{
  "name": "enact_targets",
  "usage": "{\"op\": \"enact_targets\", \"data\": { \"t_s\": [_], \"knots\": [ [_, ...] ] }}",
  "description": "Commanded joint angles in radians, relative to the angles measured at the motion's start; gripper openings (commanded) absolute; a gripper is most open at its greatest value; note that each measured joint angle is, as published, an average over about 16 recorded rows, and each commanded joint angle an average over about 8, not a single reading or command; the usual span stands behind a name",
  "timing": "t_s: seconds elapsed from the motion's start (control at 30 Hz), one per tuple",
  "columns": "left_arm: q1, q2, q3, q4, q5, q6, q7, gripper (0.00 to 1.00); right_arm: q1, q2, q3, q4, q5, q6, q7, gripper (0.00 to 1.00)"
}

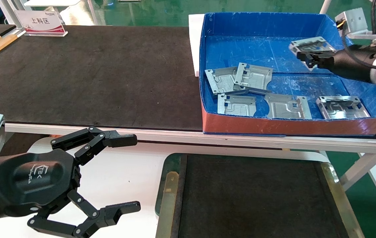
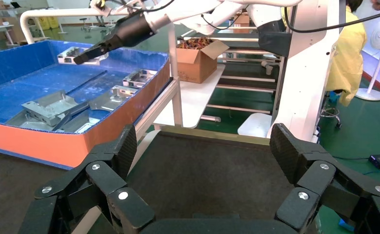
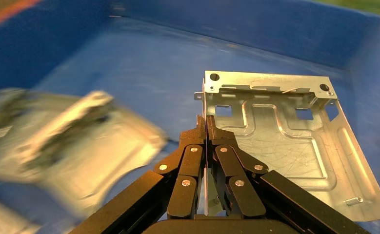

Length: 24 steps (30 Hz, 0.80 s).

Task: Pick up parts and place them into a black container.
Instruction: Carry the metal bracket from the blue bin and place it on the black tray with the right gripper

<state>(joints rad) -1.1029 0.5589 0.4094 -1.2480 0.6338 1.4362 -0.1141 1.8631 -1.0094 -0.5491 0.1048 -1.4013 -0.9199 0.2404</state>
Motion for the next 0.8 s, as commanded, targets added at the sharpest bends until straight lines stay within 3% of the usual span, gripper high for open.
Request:
{"op": "enact_targets", "data": {
  "t_s": [0.03, 0.27, 0.4, 0.6, 0.8],
  "knots": [
    [0.000, 0.000, 0.000, 0.000, 0.000, 0.000, 0.000, 1.00, 0.010, 0.020, 0.001, 0.017, 0.003, -0.066, -0.022, 0.00],
    [0.000, 0.000, 0.000, 0.000, 0.000, 0.000, 0.000, 1.00, 0.032, 0.106, 0.029, 0.059, 0.070, -0.464, -0.103, 0.00],
    [0.000, 0.000, 0.000, 0.000, 0.000, 0.000, 0.000, 1.00, 0.043, 0.129, 0.037, 0.071, 0.097, -0.608, -0.121, 0.00],
    [0.000, 0.000, 0.000, 0.000, 0.000, 0.000, 0.000, 1.00, -0.001, 0.149, 0.018, 0.170, 0.166, -0.686, -0.084, 0.00],
    [0.000, 0.000, 0.000, 0.000, 0.000, 0.000, 0.000, 1.00, -0.120, 0.220, -0.057, 0.425, 0.334, -0.688, 0.045, 0.00]
  ]
}}
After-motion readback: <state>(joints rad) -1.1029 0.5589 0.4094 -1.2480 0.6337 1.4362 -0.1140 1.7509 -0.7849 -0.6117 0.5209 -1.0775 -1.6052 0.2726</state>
